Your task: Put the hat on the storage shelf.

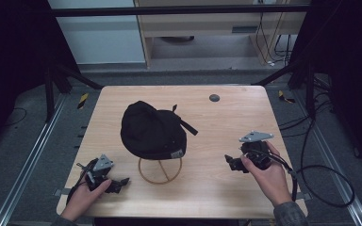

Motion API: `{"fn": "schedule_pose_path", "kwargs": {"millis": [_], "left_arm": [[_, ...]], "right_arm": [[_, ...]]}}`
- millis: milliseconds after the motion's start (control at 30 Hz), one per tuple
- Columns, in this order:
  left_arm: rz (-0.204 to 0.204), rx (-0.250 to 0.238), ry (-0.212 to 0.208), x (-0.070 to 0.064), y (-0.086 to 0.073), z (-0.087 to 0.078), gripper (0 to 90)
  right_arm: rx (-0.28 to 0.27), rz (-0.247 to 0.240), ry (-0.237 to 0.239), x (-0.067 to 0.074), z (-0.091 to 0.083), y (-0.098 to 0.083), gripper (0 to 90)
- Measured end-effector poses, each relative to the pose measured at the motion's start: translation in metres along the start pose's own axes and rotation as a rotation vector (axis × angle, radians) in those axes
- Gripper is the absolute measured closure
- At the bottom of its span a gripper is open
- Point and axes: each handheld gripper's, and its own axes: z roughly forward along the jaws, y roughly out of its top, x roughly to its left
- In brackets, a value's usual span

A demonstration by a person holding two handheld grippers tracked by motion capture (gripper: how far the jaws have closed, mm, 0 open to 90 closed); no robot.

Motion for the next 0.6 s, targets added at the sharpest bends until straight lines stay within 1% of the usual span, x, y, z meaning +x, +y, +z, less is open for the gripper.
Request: {"fn": "schedule_pose_path", "kwargs": {"millis": [233,333,467,600], "left_arm": [[0.0,0.0,0.0,0.0,0.0,0.0,0.0],[0.0,0.0,0.0,0.0,0.0,0.0,0.0],[-0.001,0.0,0.0,0.0,0.0,0.0,0.0],[-0.001,0.0,0.0,0.0,0.0,0.0,0.0]], "right_arm": [[0.007,0.004,0.009,0.004,0.013,-0.014,10.7],[0.023,0.015,0.015,0.006,0.019,-0.021,10.7],[0.044,0.003,0.014,0.012,0.027,-0.028,10.8],[0.057,-0.014,0.018,0.017,0.033,-0.032,10.8]]}}
